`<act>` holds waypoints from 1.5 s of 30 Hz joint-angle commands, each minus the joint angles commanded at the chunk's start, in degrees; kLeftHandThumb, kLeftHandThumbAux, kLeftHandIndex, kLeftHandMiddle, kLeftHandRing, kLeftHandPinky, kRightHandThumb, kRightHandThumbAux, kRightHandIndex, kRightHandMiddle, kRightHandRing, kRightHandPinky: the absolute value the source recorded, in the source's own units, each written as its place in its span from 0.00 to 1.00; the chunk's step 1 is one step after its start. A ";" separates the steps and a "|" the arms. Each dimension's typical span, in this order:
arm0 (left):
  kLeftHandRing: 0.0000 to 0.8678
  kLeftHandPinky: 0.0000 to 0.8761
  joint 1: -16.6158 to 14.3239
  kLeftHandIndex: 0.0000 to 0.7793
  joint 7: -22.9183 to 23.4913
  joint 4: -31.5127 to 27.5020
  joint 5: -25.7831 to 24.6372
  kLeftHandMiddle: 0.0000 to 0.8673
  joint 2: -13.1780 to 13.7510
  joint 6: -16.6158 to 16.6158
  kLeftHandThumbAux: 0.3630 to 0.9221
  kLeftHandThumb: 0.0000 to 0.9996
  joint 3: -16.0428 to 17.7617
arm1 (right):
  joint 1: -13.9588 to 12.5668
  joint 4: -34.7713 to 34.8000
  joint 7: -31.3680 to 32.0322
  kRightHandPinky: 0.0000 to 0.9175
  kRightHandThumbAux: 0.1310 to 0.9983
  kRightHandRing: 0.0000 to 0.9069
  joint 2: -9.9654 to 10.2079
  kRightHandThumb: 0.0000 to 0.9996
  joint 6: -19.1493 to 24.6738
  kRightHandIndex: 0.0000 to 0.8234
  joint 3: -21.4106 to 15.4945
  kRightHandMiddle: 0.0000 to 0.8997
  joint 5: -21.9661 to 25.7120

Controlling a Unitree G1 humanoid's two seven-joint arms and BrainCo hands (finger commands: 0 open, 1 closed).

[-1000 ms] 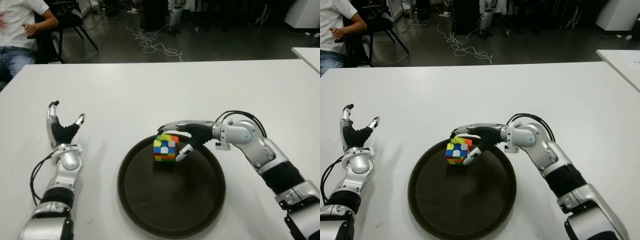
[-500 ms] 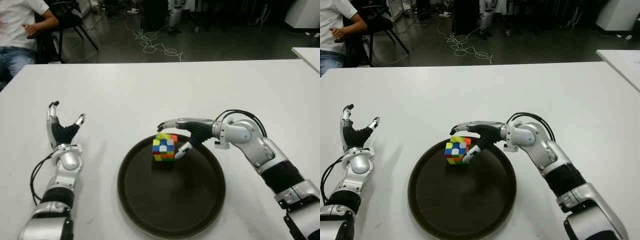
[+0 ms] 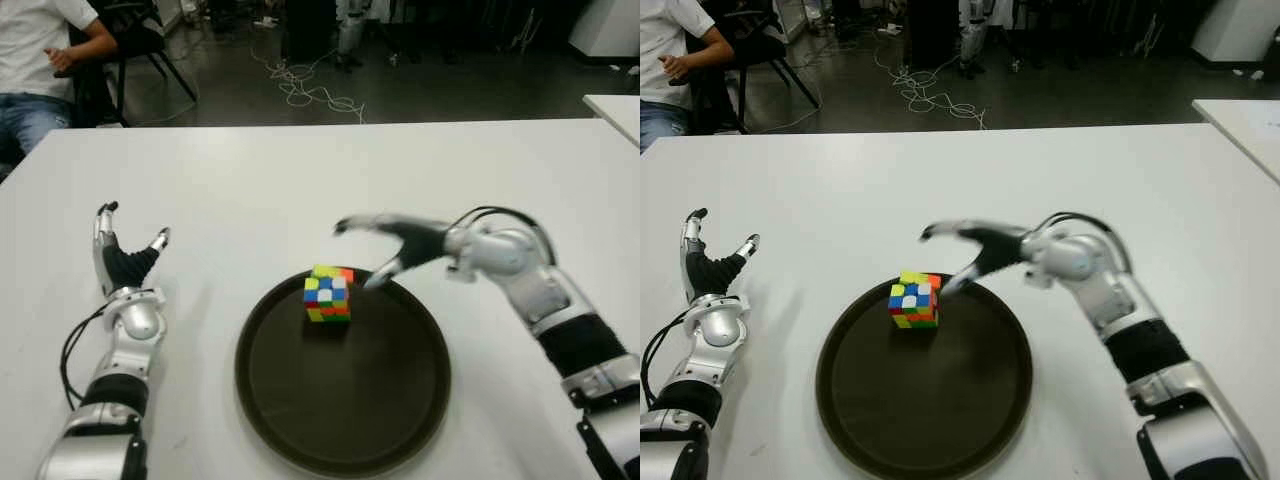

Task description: Pick up the Rubik's Cube and put it in the plate

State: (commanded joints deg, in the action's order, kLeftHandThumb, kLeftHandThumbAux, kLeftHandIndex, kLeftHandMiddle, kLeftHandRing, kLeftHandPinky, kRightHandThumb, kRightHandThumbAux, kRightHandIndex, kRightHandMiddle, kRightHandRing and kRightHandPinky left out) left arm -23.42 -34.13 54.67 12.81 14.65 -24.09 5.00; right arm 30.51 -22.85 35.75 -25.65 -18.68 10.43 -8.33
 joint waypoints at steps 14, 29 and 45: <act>0.05 0.04 -0.04 0.05 -0.29 -0.03 0.22 0.06 0.08 -0.77 0.68 0.00 -0.09 | -2.16 -3.79 -11.41 0.00 0.60 0.00 4.08 0.00 0.38 0.00 -10.87 0.00 7.77; 0.04 0.03 -0.29 0.05 -0.13 1.10 0.47 0.06 0.48 -1.31 0.65 0.00 -0.24 | 0.29 -21.27 -23.76 0.00 0.69 0.00 6.05 0.00 -11.59 0.00 -14.32 0.00 5.90; 0.04 0.04 -0.35 0.05 1.43 2.46 -0.02 0.05 1.50 -2.99 0.62 0.00 -0.02 | 2.35 -34.75 -38.81 0.00 0.69 0.00 9.47 0.00 -13.45 0.00 -16.96 0.00 5.48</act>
State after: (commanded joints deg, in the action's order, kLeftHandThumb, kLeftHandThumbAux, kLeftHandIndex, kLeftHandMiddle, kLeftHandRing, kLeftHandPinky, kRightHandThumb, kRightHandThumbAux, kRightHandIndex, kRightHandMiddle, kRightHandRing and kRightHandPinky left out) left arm -23.76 -32.70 57.13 12.79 16.15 -27.08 4.98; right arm 32.86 -57.60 -3.06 -16.18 -32.14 -6.54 -2.85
